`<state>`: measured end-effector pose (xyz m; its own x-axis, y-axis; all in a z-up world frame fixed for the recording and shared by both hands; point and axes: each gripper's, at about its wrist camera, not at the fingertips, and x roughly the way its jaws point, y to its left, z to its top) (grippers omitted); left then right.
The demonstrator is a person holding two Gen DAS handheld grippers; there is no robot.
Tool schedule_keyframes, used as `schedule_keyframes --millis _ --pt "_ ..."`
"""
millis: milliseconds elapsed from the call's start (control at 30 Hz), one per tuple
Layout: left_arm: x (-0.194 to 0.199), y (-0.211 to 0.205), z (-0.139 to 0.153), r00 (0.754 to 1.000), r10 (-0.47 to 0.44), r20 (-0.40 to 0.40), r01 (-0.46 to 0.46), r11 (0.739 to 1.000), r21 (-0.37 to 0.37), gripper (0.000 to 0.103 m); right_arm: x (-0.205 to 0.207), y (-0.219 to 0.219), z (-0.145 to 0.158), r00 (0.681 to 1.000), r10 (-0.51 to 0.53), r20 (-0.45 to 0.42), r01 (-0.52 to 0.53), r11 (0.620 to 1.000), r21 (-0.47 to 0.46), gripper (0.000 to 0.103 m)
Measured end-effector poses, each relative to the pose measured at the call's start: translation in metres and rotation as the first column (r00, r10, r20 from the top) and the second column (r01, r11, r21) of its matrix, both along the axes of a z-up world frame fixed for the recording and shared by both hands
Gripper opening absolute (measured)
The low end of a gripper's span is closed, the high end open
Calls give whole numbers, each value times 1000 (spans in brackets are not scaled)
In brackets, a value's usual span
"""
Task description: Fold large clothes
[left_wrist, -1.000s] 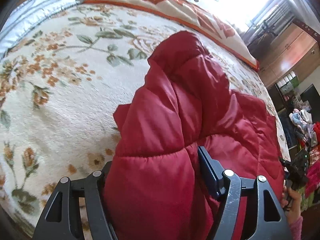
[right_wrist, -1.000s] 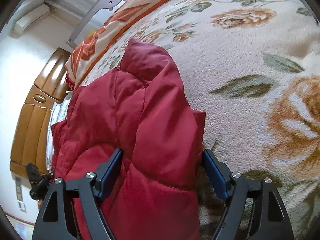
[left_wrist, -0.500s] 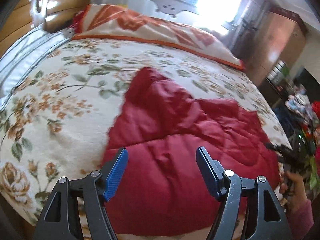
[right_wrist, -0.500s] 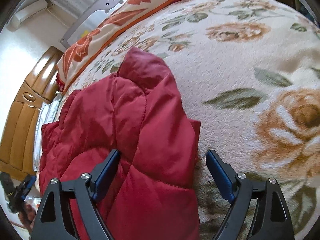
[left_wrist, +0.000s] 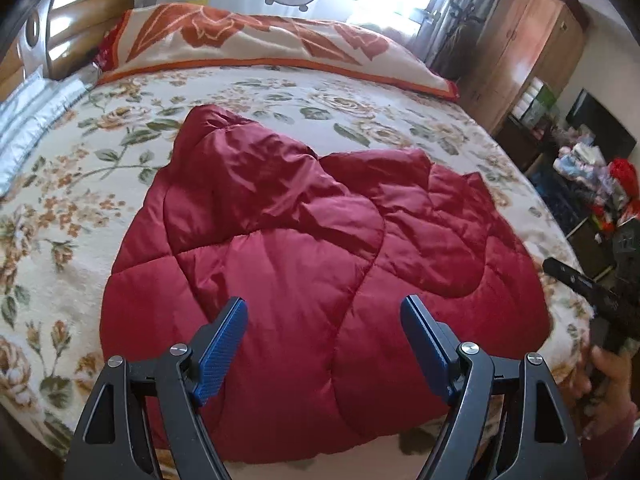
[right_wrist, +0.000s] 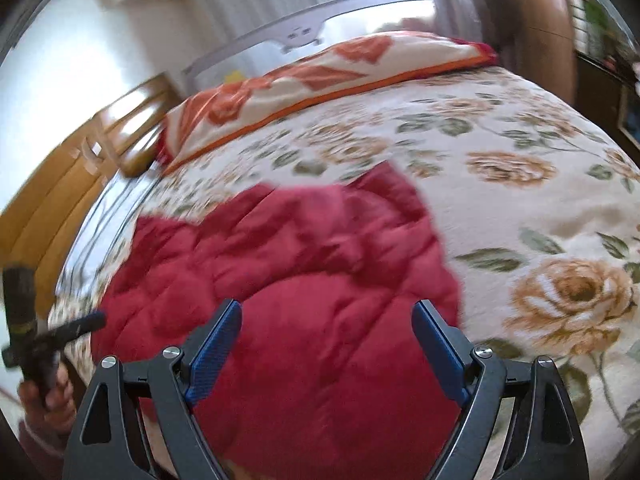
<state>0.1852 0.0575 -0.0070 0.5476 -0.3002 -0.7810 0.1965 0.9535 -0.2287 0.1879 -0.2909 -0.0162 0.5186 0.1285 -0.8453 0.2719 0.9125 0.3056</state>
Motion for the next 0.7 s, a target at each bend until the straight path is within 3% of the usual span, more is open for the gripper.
schedule_keyframes --millis 200,433,500,567,633,700 --pt "-9 -18 -2 999 -31 24 29 997 69 84 1 52 -5 989 149 -18 -150 987 -58 87" --pt "0 -25 -8 999 -18 27 16 999 49 84 12 69 -15 978 204 -33 -205 976 -66 86" --pt "10 -24 -20 1000 -8 -11 9 999 34 85 19 70 -26 976 207 -72 -212 975 -71 86" --pt "19 -29 -32 999 -30 -44 33 997 74 87 24 69 -39 974 206 -98 -212 975 -62 87" --pt "27 -36 -38 999 -36 -27 40 988 152 101 27 68 -45 974 201 -103 -207 977 -54 89" --pt "40 -39 -45 999 -18 -43 25 984 176 103 35 66 -51 973 200 -118 -209 976 -62 89"
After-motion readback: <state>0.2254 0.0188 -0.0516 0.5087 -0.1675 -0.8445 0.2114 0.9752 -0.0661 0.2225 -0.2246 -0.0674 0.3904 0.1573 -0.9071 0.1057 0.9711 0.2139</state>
